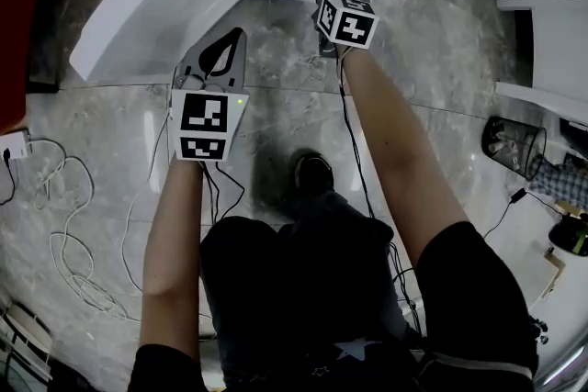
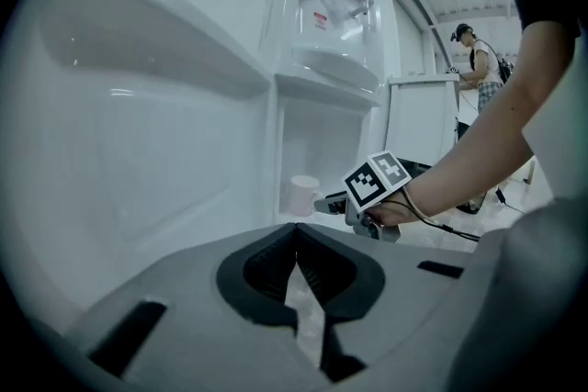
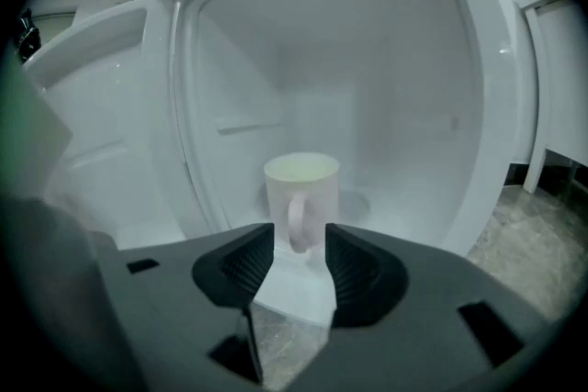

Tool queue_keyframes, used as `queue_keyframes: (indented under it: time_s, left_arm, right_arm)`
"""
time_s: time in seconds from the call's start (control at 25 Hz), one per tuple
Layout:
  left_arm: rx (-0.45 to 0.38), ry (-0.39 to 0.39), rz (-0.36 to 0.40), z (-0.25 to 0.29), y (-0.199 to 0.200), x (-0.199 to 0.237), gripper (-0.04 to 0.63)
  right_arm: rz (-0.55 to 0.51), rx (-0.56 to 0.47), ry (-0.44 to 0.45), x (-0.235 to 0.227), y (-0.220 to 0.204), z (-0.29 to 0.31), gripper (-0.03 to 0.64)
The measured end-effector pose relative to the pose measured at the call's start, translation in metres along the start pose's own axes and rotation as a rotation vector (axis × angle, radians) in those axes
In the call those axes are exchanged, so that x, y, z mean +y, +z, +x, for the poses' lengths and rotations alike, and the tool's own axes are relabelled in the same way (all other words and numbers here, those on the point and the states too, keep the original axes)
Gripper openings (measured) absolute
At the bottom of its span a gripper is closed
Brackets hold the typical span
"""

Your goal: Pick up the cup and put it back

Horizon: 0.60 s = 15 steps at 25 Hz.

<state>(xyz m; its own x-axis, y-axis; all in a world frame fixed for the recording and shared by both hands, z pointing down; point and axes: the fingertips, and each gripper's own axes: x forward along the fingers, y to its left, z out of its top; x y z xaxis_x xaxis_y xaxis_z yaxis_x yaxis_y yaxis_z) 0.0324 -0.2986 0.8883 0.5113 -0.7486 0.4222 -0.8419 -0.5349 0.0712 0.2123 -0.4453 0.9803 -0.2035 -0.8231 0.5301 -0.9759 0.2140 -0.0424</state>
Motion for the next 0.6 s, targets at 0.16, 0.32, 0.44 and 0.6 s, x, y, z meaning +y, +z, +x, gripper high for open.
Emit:
queue_keyframes:
  time_s: [0.16, 0.32, 0.44, 0.6]
  left_arm:
    - [-0.031, 0.002, 0.003, 0.008, 0.001, 0.004, 0.011]
    - [-0.043, 0.021, 0.001, 0.008, -0.004, 0.011, 0.011]
    - [-0.031, 0.017, 0.0, -0.001, -0.007, 0.005, 0.011]
    - [-0.018, 0.027, -0.01, -0.034, 0.013, -0.006, 0.011]
  right_arm:
    - [-0.029, -0.008, -0.022, -0.006, 0.003, 0.014, 0.147]
    - [-0.076, 0.011, -0.026, -0.001, 0.001, 0.023, 0.058]
    - [-0.087, -0.013, -0.006, 0.004, 0.009, 0.012, 0.052]
    - [-0.084, 0.017, -0.025, 0.013, 0.028, -0.022, 0.049]
